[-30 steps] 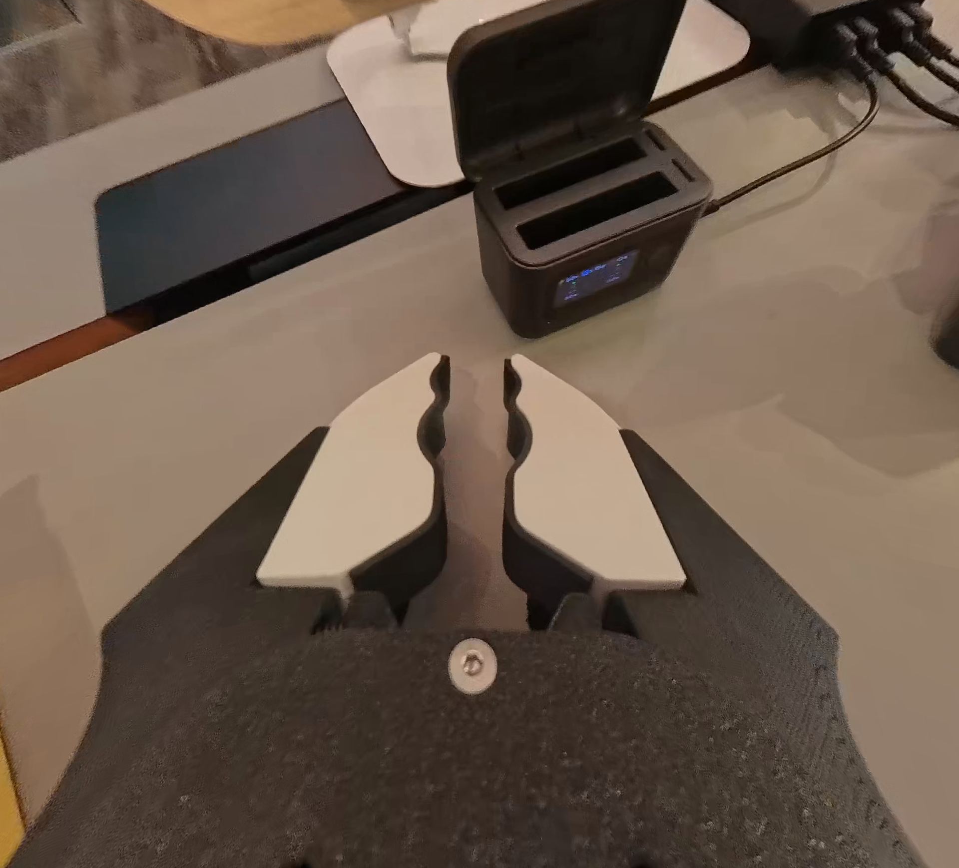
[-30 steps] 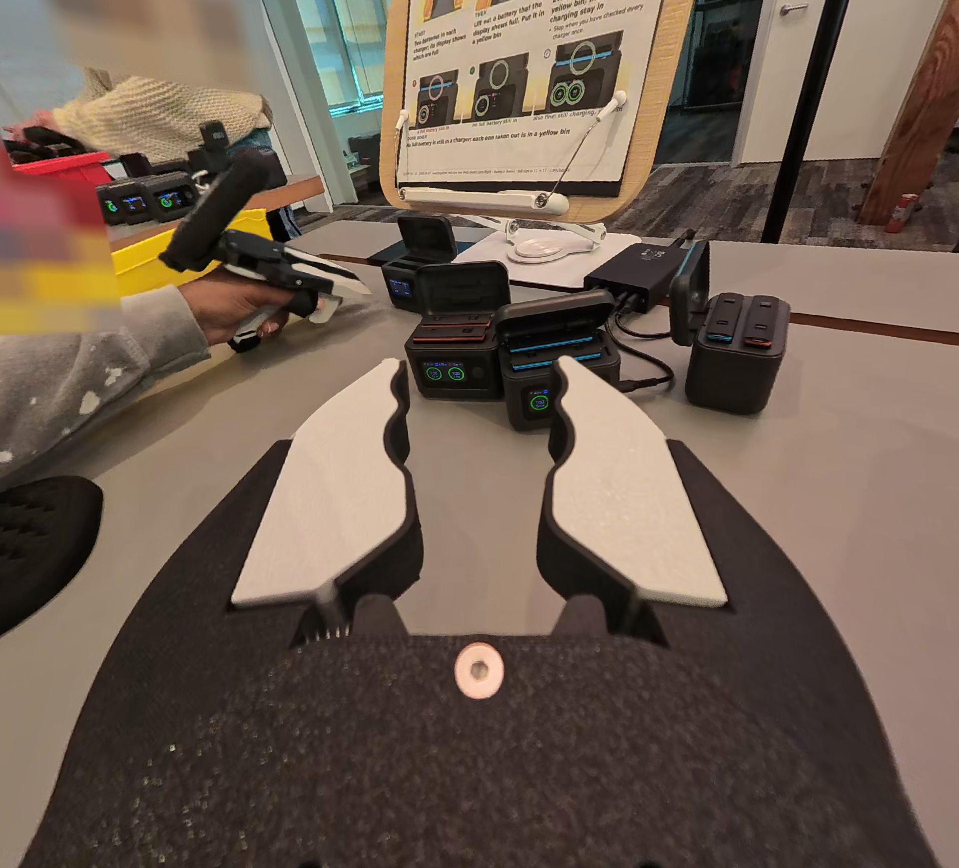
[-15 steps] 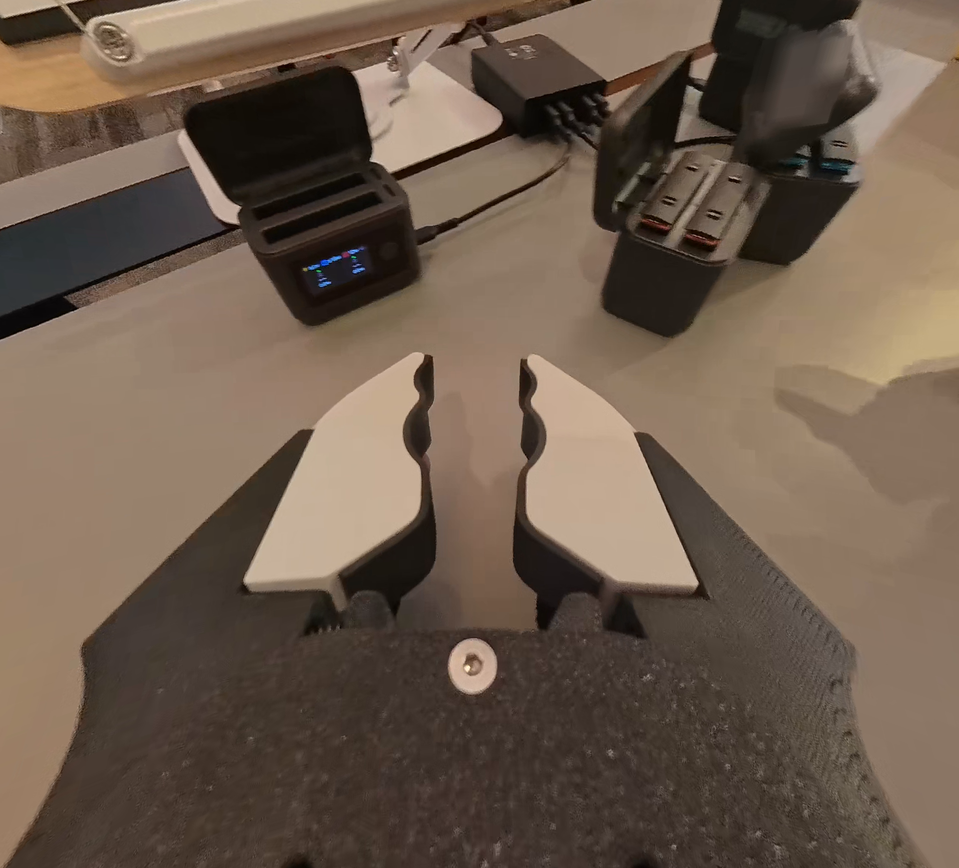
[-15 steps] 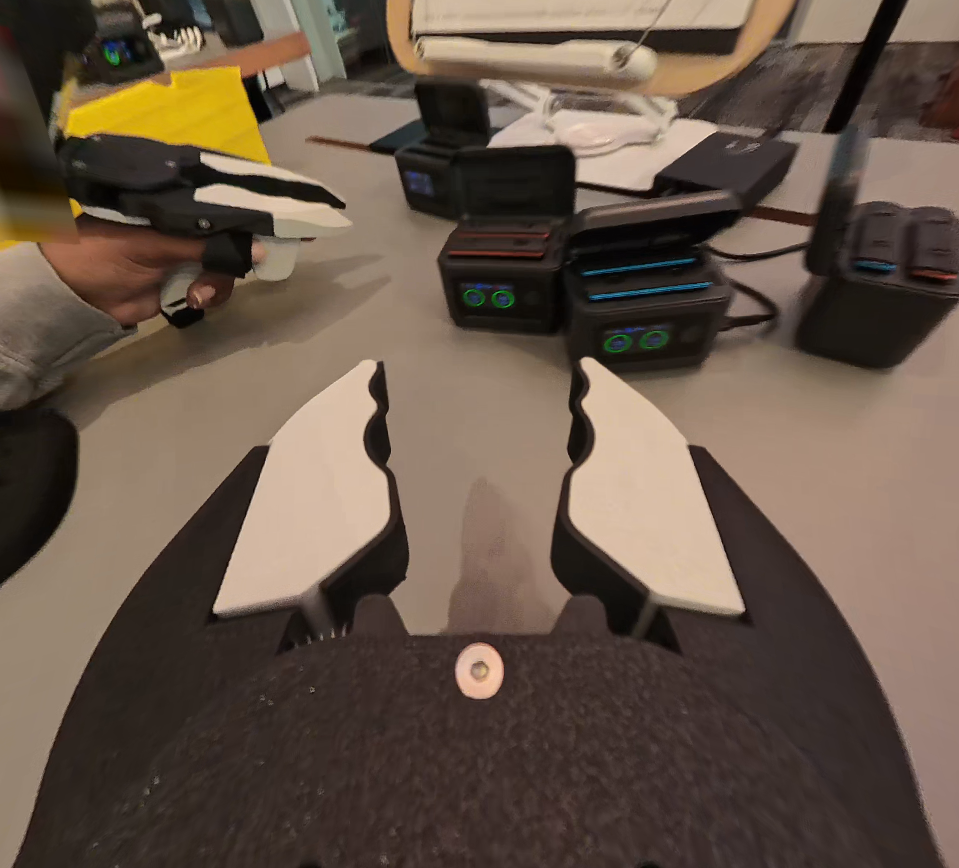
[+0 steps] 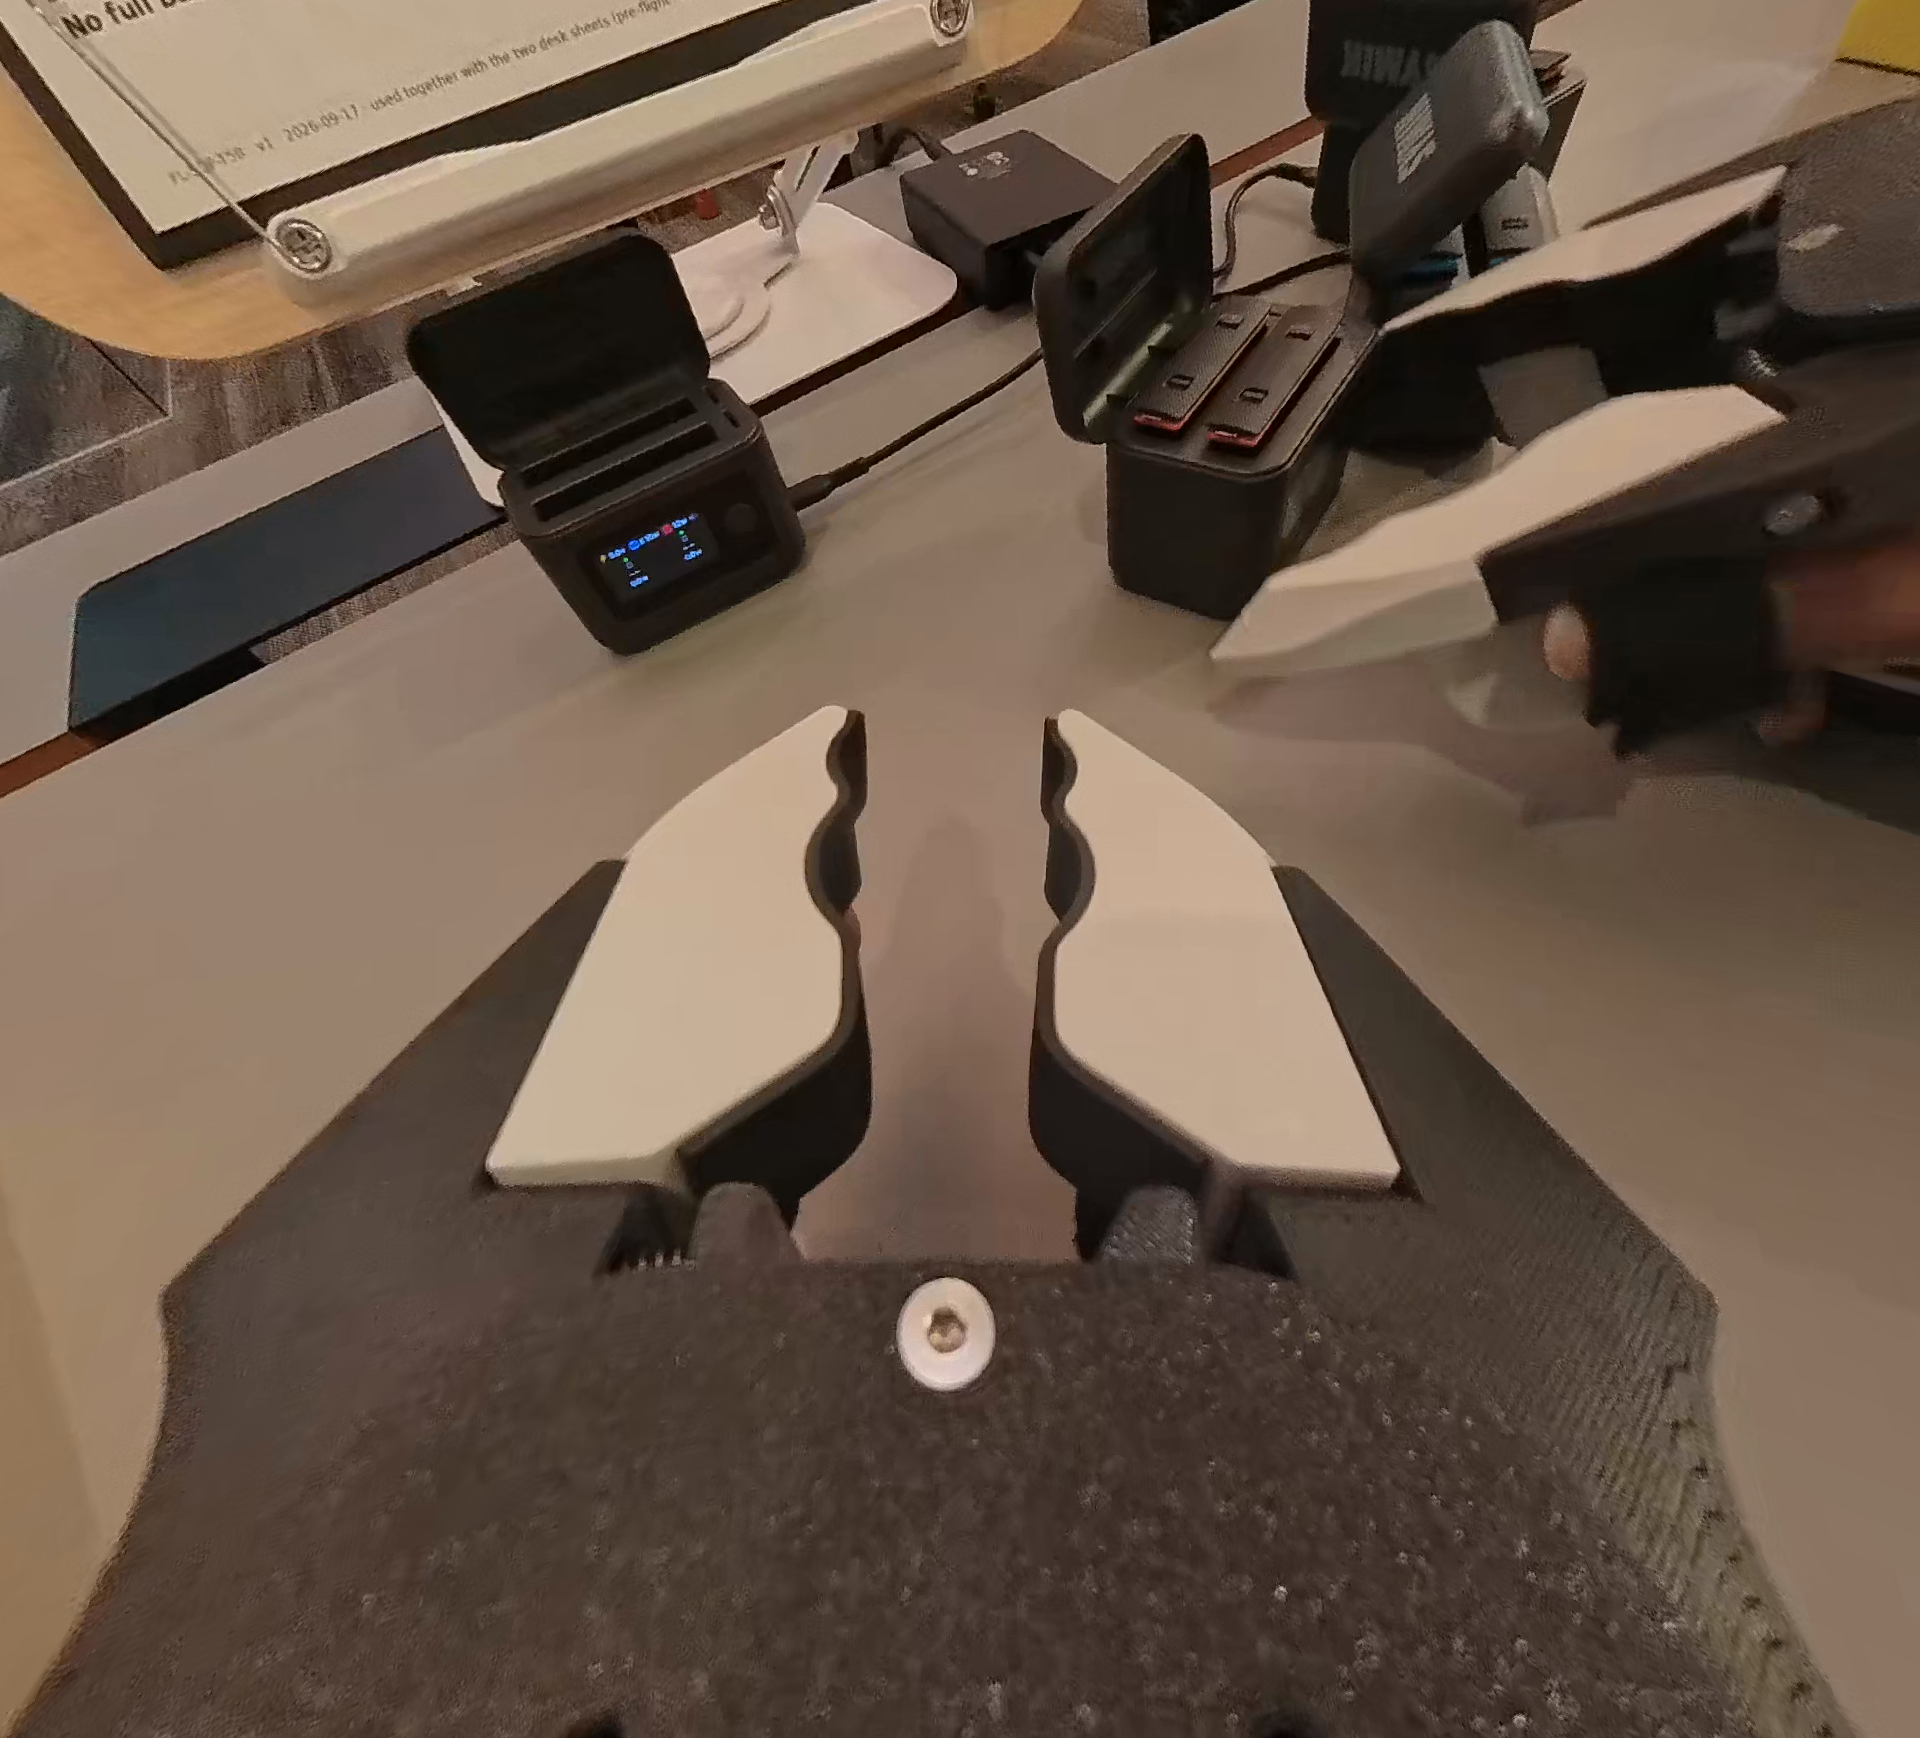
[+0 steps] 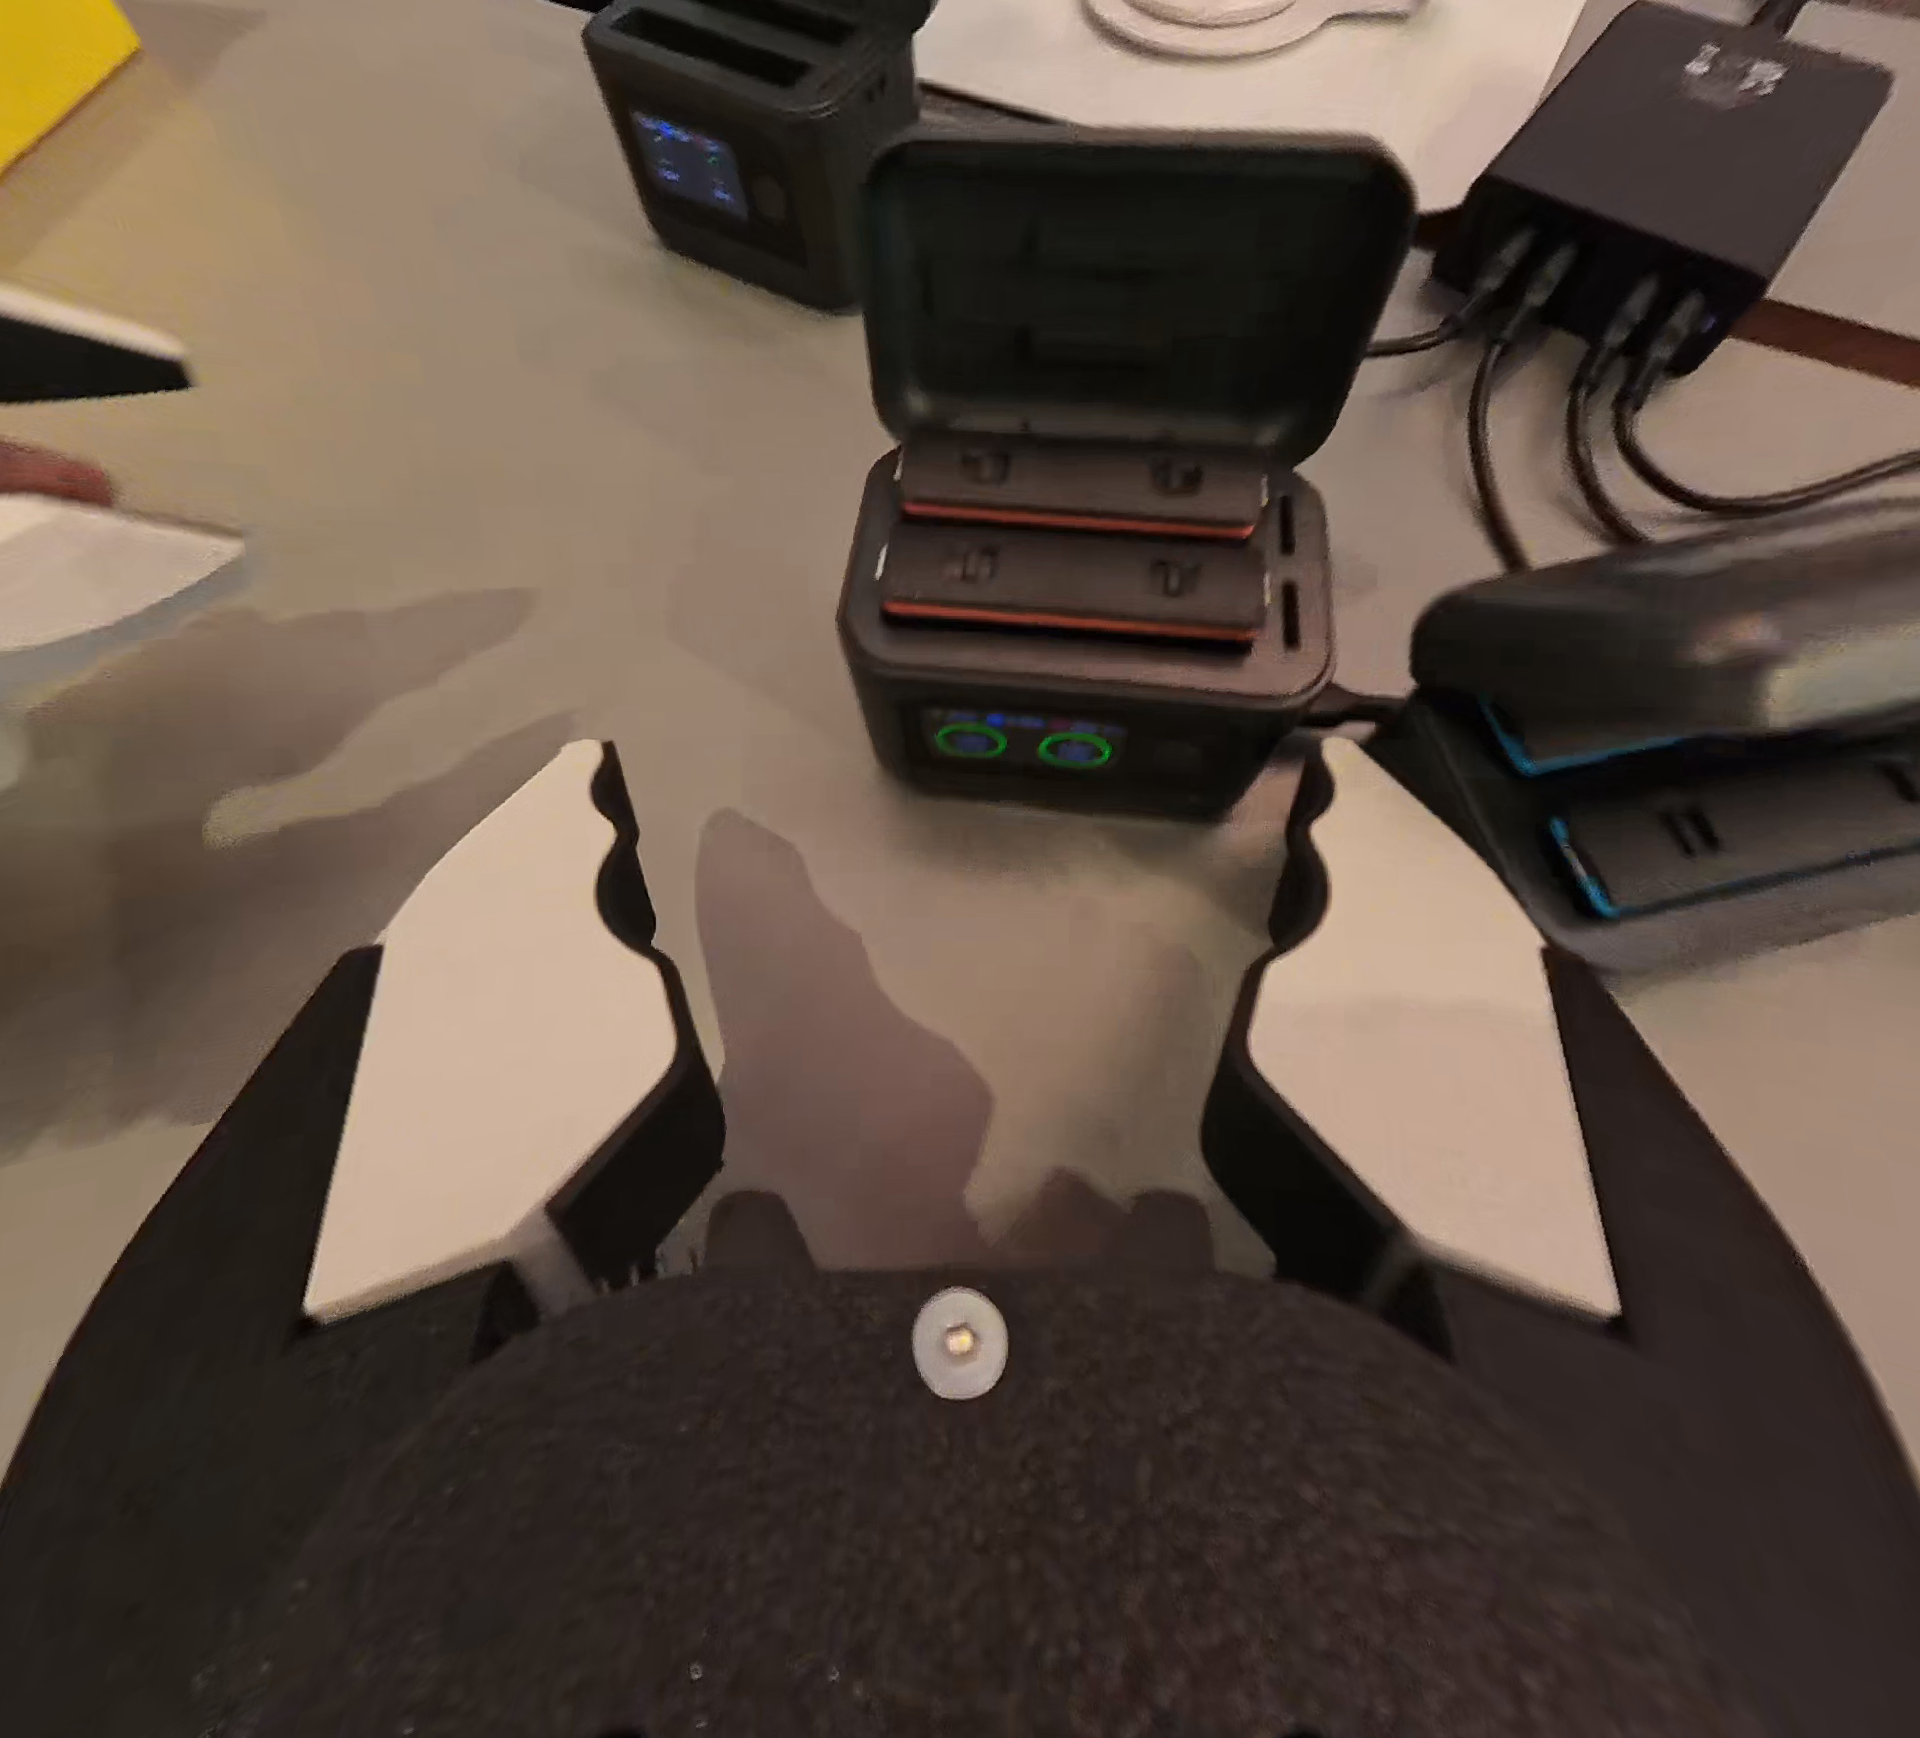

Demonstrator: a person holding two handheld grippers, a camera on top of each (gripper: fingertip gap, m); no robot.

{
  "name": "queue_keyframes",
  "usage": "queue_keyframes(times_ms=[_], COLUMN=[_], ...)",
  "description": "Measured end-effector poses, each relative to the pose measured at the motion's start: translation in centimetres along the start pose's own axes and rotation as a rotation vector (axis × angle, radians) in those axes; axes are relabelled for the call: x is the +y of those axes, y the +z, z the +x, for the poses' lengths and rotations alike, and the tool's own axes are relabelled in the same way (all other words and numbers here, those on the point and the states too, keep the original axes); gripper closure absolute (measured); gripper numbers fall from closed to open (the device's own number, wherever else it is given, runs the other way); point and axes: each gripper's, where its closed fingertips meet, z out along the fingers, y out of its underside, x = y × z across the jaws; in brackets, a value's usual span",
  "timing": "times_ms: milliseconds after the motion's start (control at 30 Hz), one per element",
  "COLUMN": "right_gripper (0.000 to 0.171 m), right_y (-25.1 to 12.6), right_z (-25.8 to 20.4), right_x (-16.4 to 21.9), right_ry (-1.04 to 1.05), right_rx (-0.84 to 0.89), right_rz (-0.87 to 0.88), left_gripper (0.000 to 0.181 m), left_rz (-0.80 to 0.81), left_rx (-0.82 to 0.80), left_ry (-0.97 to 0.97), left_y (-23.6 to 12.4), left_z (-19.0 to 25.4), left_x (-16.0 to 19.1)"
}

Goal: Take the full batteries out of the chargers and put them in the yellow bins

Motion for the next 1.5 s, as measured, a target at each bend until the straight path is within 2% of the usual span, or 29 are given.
queue_keyframes(times_ms=[167,267,300,467,567,633,967,1067,1167,1267,1333,1400,1500], right_gripper=[0.058,0.077,0.077,0.08,0.08,0.074,0.062,0.062,0.064,0.075,0.088,0.091,0.092], right_y=[2.0,2.6,2.7,2.5,2.4,2.4,2.8,2.5,2.0,0.4,-1.1,-2.0,-2.3], right_z=[1.5,1.8,1.7,-2.3,-4.7,-5.4,-6.3,-6.4,-6.0,-5.5,-5.4,-4.9,-3.7], right_x=[-1.1,-1.5,-1.6,-1.8,-2.3,-2.6,-4.7,-5.3,-5.7,-6.7,-7.5,-8.1,-8.2], right_ry=[-0.027,-0.058,-0.057,-0.04,0.012,0.051,0.307,0.365,0.409,0.377,0.323,0.256,0.087], right_rx=[0.054,0.054,0.044,-0.149,-0.272,-0.313,-0.391,-0.447,-0.5,-0.54,-0.571,-0.54,-0.404], right_rz=[-0.008,-0.009,-0.008,0.006,0.019,0.028,0.092,0.116,0.141,0.191,0.225,0.246,0.237], left_gripper=[0.15,0.15,0.149,0.133,0.121,0.116,0.1,0.099,0.121,0.122,0.123,0.124,0.124], left_rz=[-0.002,-0.005,-0.013,-0.129,-0.198,-0.214,-0.27,-0.281,-0.282,-0.285,-0.274,-0.266,-0.258], left_rx=[0.003,0.016,0.025,0.071,0.09,0.101,0.127,0.072,0.1,0.171,0.238,0.292,0.346], left_ry=[-0.004,-0.014,-0.011,0.012,0.052,0.065,0.06,0.022,-0.01,-0.022,0.012,0.044,0.076], left_y=[-0.2,-0.2,-0.1,0.9,1.3,1.4,5.0,6.4,7.0,7.1,7.1,7.1,7.3], left_z=[-0.4,-0.5,-0.4,0.2,0.4,0.4,2.8,2.6,2.6,2.4,2.3,2.2,2.0], left_x=[0.5,0.7,0.9,3.0,4.1,4.3,3.4,2.9,2.6,2.7,2.7,2.7,2.7])
